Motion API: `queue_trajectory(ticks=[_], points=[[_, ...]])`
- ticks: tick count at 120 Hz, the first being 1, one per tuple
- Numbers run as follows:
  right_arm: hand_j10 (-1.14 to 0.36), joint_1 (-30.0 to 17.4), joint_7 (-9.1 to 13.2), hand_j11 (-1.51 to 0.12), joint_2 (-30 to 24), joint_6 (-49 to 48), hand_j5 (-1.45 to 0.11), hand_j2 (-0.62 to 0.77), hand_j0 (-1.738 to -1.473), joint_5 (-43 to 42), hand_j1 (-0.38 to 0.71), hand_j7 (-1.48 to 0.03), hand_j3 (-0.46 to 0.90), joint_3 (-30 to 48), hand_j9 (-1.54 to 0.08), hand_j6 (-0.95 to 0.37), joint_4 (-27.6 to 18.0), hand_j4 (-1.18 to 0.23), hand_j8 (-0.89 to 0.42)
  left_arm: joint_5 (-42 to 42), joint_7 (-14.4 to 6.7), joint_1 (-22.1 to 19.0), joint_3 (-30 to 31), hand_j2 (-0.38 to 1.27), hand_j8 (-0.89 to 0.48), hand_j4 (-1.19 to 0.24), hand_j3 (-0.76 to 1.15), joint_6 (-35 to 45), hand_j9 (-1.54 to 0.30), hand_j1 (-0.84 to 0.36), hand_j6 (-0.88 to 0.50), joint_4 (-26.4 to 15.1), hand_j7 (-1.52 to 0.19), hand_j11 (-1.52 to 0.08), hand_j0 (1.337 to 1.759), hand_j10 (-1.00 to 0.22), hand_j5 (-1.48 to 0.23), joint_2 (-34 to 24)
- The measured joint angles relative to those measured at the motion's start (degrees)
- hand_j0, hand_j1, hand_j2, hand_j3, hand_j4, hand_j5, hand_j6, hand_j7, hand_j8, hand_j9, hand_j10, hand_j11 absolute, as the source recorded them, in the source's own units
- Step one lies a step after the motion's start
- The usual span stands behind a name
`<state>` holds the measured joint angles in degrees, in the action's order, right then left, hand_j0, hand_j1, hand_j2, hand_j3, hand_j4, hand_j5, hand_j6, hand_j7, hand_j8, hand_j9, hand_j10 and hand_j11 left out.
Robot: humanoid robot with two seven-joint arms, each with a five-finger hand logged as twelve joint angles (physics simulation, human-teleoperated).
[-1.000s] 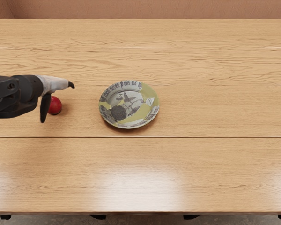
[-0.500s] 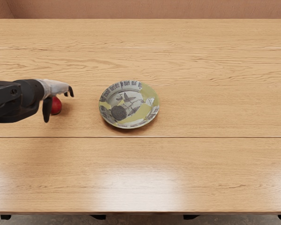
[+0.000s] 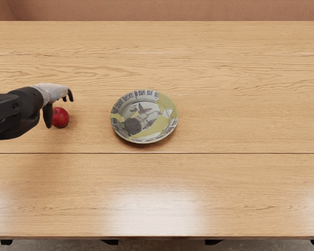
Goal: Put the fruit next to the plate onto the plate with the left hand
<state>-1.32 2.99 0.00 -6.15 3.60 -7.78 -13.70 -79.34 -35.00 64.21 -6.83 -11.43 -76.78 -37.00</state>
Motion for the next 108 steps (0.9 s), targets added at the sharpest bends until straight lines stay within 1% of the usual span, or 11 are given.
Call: queue_trajectory(ticks=[24, 32, 57, 64, 72, 108], points=[[-0.01, 0.0, 0.01, -0.02, 0.0, 0.01, -0.02, 0.0, -1.658, 0.0, -0.33, -0.02, 0.0, 0.02, -0.02, -0.01, 0.02, -0.01, -0.01, -0.09, 0.0, -0.82, 0.44, 0.07, -0.34, -0.34, 0.0, 1.36, -0.43, -0.05, -0.34, 0.45, -0.43, -0.43, 1.658, -0.33, -0.43, 1.22], [-0.01, 0.0, 0.0, -0.02, 0.0, 0.01, -0.02, 0.0, -1.658, 0.0, -0.33, -0.02, 0.0, 0.03, -0.02, -0.01, 0.04, -0.01, -0.01, -1.13, 0.0, -1.66, 0.58, 0.07, -0.33, -0.33, 0.0, 1.58, -0.43, -0.04, -0.34, 0.69, -0.43, -0.43, 1.658, -0.33, -0.43, 1.23], [-0.01, 0.0, 0.0, -0.02, 0.0, 0.0, -0.02, 0.0, -1.658, 0.0, -0.33, -0.02, 0.0, 0.04, -0.02, -0.01, 0.05, -0.01, -0.01, -2.75, 0.0, -2.57, 1.25, 0.07, -0.33, -0.33, 0.0, 3.32, -0.42, -0.03, -0.33, 0.98, -0.42, -0.42, 1.658, -0.33, -0.42, 1.32], [-0.01, 0.0, 0.0, -0.02, 0.0, 0.0, -0.02, 0.0, -1.658, 0.0, -0.33, -0.02, 0.0, 0.02, -0.02, -0.01, 0.06, -0.01, -0.01, -2.88, 0.0, -2.66, 1.44, 0.07, -0.33, -0.33, 0.0, 3.61, -0.42, -0.03, -0.33, 1.0, -0.42, -0.42, 1.658, -0.33, -0.42, 1.52], [-0.01, 0.0, 0.0, -0.02, 0.0, 0.0, -0.02, 0.0, -1.658, 0.0, -0.33, -0.02, 0.0, 0.0, -0.02, -0.01, 0.05, -0.01, -0.01, -3.71, 0.0, -2.86, 1.55, 0.07, -0.33, -0.33, 0.0, 3.8, -0.42, -0.03, -0.33, 1.0, -0.42, -0.42, 1.658, -0.32, -0.42, 3.1], [-0.01, 0.0, 0.0, -0.02, 0.0, 0.0, -0.02, 0.0, -1.658, 0.0, -0.33, -0.02, 0.0, 0.01, -0.02, -0.01, 0.04, -0.01, -0.01, -5.4, 0.0, -2.78, 2.83, 0.07, -0.33, -0.33, 0.0, 3.96, -0.42, -0.03, -0.33, 1.02, -0.42, -0.42, 1.658, -0.33, -0.42, 2.99]])
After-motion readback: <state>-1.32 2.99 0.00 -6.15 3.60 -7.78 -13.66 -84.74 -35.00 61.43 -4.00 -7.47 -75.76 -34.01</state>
